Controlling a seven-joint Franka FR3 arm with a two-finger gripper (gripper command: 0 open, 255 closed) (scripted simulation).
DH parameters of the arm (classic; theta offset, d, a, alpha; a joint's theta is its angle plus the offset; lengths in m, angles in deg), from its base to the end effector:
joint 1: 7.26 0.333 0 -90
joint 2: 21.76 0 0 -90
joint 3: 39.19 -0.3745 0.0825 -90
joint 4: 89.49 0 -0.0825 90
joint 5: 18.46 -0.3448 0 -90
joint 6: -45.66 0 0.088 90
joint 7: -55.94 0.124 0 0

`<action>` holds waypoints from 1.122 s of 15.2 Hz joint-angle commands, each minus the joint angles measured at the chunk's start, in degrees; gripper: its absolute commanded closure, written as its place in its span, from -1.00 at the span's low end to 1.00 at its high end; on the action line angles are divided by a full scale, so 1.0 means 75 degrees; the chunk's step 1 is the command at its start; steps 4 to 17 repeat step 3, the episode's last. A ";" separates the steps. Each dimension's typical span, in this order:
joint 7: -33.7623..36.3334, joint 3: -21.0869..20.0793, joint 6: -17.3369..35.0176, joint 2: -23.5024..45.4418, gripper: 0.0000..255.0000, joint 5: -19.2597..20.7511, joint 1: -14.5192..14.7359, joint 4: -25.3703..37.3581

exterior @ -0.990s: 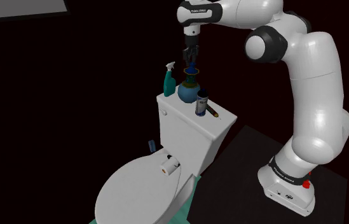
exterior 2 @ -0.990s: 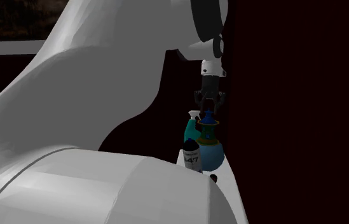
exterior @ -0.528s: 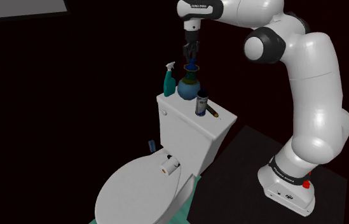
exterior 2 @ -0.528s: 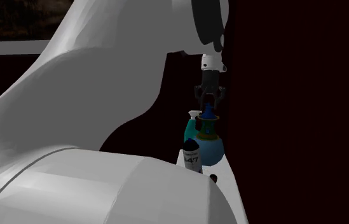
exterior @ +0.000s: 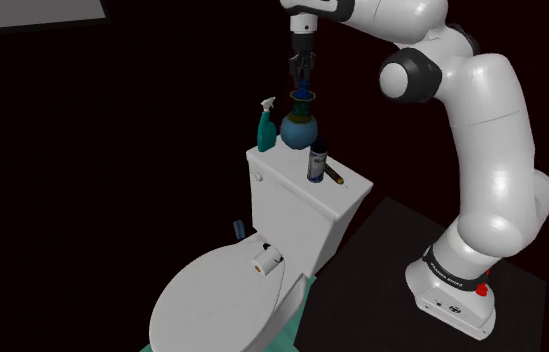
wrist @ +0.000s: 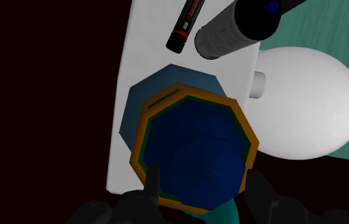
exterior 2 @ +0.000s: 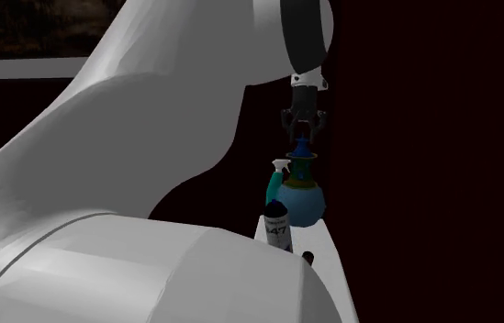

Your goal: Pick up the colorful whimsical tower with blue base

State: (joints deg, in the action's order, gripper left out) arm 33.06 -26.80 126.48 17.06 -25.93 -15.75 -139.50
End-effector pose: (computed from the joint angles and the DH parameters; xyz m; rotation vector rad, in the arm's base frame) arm 0.6882 -0.1789 0.5326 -3.0924 -0.1323 0.1893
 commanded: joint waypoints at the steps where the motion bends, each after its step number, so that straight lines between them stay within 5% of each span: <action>1: 0.0018 -0.0011 -0.0311 0.0140 1.00 -0.0023 -0.0054 0.0478; 17: 0.0019 -0.0013 -0.0338 0.0155 1.00 -0.0025 -0.0060 0.0520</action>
